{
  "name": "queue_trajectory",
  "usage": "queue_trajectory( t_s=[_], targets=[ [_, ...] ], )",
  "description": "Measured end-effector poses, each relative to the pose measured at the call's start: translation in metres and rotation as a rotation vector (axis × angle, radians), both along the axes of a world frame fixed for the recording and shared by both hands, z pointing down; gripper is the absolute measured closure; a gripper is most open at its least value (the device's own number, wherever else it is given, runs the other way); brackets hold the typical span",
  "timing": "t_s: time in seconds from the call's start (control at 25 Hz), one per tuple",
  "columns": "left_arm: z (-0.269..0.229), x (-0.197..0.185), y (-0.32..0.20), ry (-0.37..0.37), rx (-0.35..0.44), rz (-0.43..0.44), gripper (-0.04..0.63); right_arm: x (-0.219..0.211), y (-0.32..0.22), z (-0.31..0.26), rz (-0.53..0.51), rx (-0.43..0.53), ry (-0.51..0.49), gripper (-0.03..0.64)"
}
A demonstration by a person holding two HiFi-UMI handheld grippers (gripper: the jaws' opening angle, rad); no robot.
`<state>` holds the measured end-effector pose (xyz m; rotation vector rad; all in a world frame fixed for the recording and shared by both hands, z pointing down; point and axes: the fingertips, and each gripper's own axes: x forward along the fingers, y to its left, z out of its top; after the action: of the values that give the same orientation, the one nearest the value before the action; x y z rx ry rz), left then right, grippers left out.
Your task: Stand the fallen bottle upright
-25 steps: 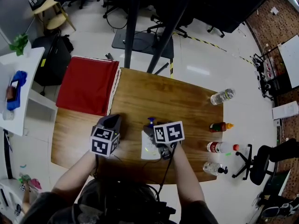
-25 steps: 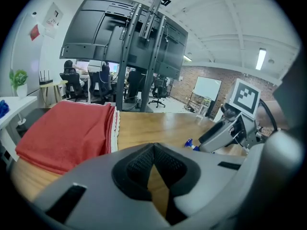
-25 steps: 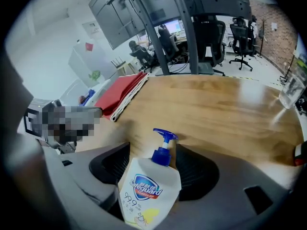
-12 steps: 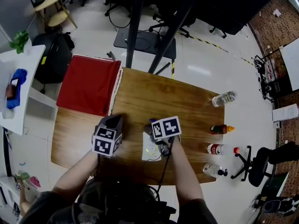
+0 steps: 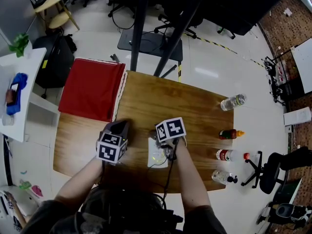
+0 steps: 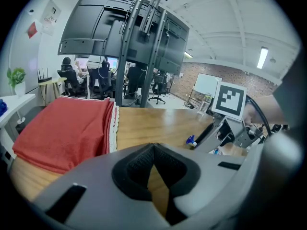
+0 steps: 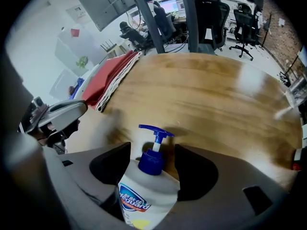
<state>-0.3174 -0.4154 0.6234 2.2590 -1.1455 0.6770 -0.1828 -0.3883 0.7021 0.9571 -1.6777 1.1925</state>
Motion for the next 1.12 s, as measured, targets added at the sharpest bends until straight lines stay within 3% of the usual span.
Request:
queue_trajectory(
  t_s=[0.44, 0.64, 1.12],
  targets=[
    [-0.001, -0.001, 0.002, 0.006, -0.001, -0.002, 0.568, -0.002, 0.001, -0.003, -0.044, 0.021, -0.023, 0.335],
    [-0.003, 0.0, 0.004, 0.008, -0.004, -0.001, 0.568, 0.001, 0.001, -0.006, -0.084, 0.038, 0.008, 0.431],
    [-0.007, 0.0, 0.006, 0.008, 0.001, -0.002, 0.568, -0.002, 0.003, -0.018, -0.046, 0.075, -0.059, 0.437]
  ],
)
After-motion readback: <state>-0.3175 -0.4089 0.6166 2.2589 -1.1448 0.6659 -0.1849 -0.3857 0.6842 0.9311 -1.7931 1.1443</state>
